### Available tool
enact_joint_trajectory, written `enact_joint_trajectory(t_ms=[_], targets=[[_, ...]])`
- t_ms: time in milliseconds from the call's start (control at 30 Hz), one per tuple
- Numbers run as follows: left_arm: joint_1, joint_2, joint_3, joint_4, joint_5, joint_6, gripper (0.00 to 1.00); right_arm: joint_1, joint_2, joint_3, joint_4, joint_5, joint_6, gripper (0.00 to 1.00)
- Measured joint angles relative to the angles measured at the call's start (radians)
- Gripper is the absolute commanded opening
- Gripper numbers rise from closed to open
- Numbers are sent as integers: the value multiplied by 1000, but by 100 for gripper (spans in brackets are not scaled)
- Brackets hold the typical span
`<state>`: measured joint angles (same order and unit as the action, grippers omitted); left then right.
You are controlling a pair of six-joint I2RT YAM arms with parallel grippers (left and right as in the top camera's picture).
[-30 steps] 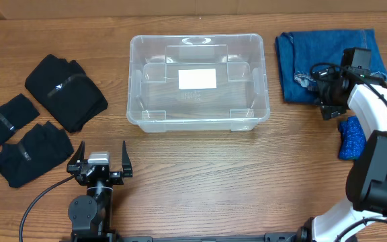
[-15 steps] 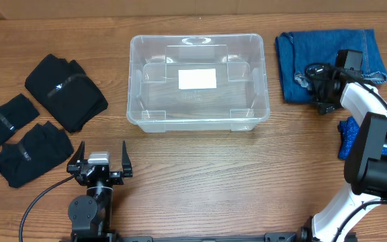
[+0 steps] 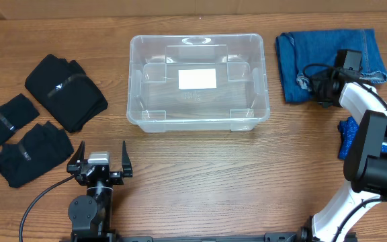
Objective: Pack container
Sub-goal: 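Lift the jeans with the right gripper and carry them over the container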
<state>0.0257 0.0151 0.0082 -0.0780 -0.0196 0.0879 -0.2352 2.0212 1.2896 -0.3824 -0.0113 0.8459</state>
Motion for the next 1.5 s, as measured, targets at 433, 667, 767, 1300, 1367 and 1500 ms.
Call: enact_joint_trajectory(t_ms=[433, 667, 767, 1300, 1367, 1500], targets=[[0, 0, 0, 0, 0, 0, 100, -1, -2, 185, -375, 18, -185, 4], [0, 0, 0, 0, 0, 0, 100, -1, -42, 387, -600, 15, -223, 4], [0, 0, 0, 0, 0, 0, 100, 0, -63, 488, -700, 7, -235, 4], [0, 0, 0, 0, 0, 0, 100, 134, -68, 999, -1032, -12, -336, 4], [0, 0, 0, 0, 0, 0, 100, 146, -68, 1046, -1059, -16, -341, 4], [0, 0, 0, 0, 0, 0, 100, 158, -68, 1131, -1109, -18, -343, 4]])
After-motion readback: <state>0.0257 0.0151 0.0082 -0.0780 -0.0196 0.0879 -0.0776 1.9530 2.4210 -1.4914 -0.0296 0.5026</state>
